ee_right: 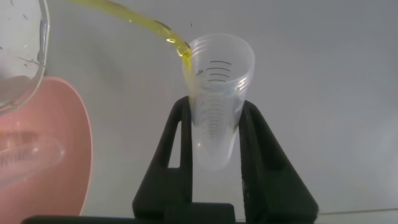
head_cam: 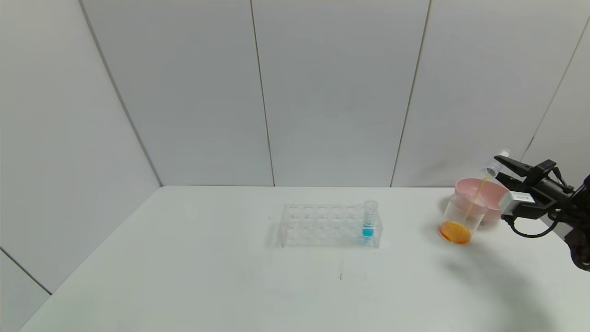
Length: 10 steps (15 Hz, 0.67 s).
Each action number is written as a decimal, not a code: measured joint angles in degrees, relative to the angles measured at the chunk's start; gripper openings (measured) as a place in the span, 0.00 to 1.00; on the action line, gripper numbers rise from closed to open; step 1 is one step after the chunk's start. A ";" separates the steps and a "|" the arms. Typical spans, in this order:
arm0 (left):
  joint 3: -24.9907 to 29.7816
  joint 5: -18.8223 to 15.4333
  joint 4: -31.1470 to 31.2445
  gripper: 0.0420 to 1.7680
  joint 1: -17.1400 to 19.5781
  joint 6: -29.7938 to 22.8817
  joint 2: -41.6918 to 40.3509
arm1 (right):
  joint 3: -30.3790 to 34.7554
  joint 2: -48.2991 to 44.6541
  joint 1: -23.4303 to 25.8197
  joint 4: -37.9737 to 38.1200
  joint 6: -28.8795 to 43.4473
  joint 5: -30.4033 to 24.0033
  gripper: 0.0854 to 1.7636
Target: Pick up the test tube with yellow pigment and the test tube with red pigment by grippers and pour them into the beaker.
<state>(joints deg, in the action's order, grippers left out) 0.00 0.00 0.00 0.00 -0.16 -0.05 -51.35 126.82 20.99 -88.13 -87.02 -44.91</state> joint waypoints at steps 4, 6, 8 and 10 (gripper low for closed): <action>0.00 0.00 0.00 1.00 0.00 0.00 0.00 | -0.11 0.00 0.09 0.05 -1.26 2.27 0.25; 0.00 0.00 0.00 1.00 0.00 0.00 0.00 | -0.09 0.02 0.06 0.05 -1.48 4.00 0.25; 0.00 0.00 0.00 1.00 0.00 0.00 0.00 | -0.20 0.02 0.09 0.00 -1.45 4.18 0.25; 0.00 0.00 0.00 1.00 0.00 0.00 0.00 | -0.20 0.00 0.06 1.08 -0.29 6.13 0.25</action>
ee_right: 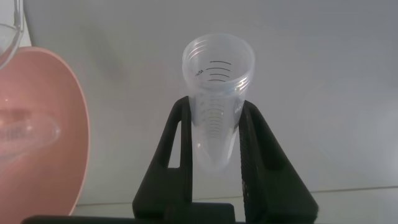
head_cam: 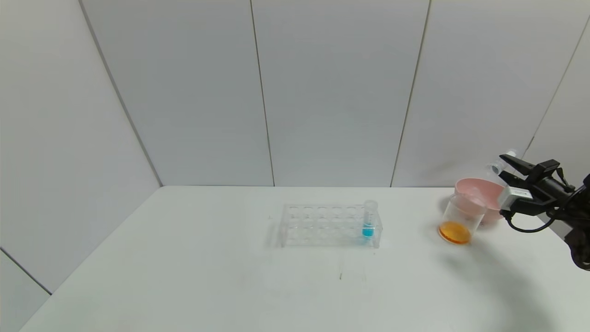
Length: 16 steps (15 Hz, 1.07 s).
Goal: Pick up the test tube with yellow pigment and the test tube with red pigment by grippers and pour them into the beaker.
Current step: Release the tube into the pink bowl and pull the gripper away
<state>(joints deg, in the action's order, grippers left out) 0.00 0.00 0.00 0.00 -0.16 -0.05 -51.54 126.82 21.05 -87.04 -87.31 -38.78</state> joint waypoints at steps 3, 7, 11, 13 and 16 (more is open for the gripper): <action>0.00 0.00 0.00 1.00 0.00 0.00 0.00 | -2.18 -0.59 -0.39 6.73 9.61 7.83 0.25; 0.00 0.00 0.00 1.00 0.00 0.00 0.00 | -9.48 -1.13 -1.51 19.16 34.93 20.64 0.25; 0.00 0.00 0.00 1.00 0.00 0.00 0.00 | -12.79 -1.24 -2.26 29.51 61.31 25.41 0.25; 0.00 0.00 0.00 1.00 0.00 0.00 0.00 | -13.78 -1.27 -2.80 33.07 72.25 25.72 0.25; 0.00 0.00 0.00 1.00 0.00 0.00 0.00 | -14.30 -1.27 -3.91 34.27 77.39 25.70 0.25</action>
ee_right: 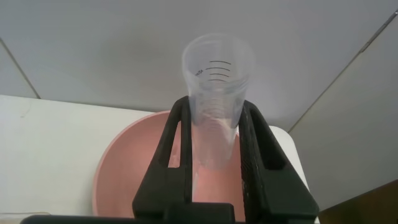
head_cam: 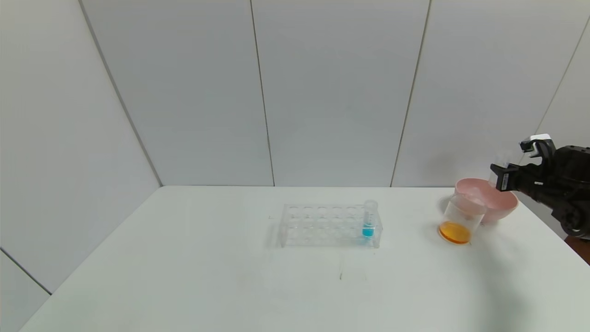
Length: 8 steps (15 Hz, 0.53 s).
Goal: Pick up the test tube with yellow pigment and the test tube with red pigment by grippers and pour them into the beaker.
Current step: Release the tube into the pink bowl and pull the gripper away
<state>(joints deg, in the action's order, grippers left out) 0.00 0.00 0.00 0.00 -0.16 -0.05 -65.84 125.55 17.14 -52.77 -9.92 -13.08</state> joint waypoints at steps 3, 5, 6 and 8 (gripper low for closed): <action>0.00 0.00 0.00 1.00 0.00 0.00 0.00 | 0.93 0.05 -0.61 0.01 -0.30 -0.11 0.48; 0.00 0.00 0.00 1.00 0.00 0.00 0.00 | 1.49 0.00 -0.88 -0.13 -0.45 0.02 0.59; 0.00 0.00 0.00 1.00 0.00 0.00 0.00 | 1.56 -0.09 -0.96 -0.13 -0.48 0.11 0.64; 0.00 0.00 0.00 1.00 0.00 0.00 0.00 | 1.29 -0.68 -1.00 -0.21 -0.45 0.44 0.71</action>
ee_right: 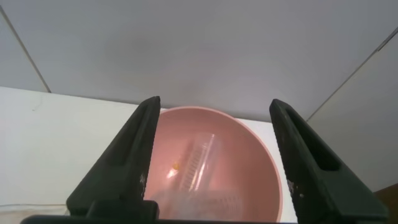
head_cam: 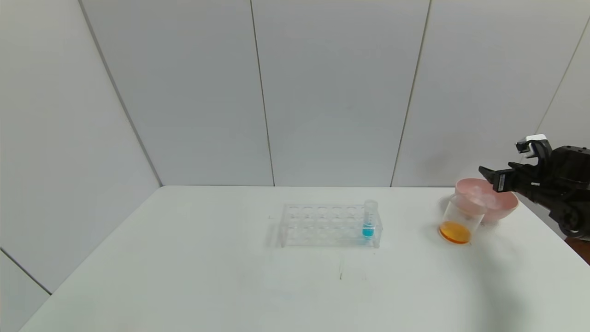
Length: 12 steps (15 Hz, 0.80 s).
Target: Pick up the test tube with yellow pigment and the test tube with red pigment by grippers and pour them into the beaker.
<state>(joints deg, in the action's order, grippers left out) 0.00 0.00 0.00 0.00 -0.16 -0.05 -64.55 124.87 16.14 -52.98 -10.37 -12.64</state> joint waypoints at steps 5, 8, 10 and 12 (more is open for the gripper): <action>0.00 0.00 0.00 1.00 0.00 0.00 0.00 | -0.74 -6.99 0.63 -0.52 0.01 -0.09 0.83; 0.00 0.00 0.00 1.00 0.00 0.00 0.00 | -0.37 -11.67 1.46 -0.15 0.48 -0.07 0.87; 0.00 0.00 0.00 1.00 0.00 0.00 0.00 | 0.72 -16.93 2.13 -0.12 2.11 0.57 0.90; 0.00 0.00 0.02 1.00 0.00 0.00 0.00 | 2.73 -24.73 2.35 1.04 3.93 2.08 0.91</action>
<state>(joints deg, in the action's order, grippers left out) 0.00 0.00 0.02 0.00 -0.16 -0.05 -61.82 100.13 18.49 -51.94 -6.45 -10.56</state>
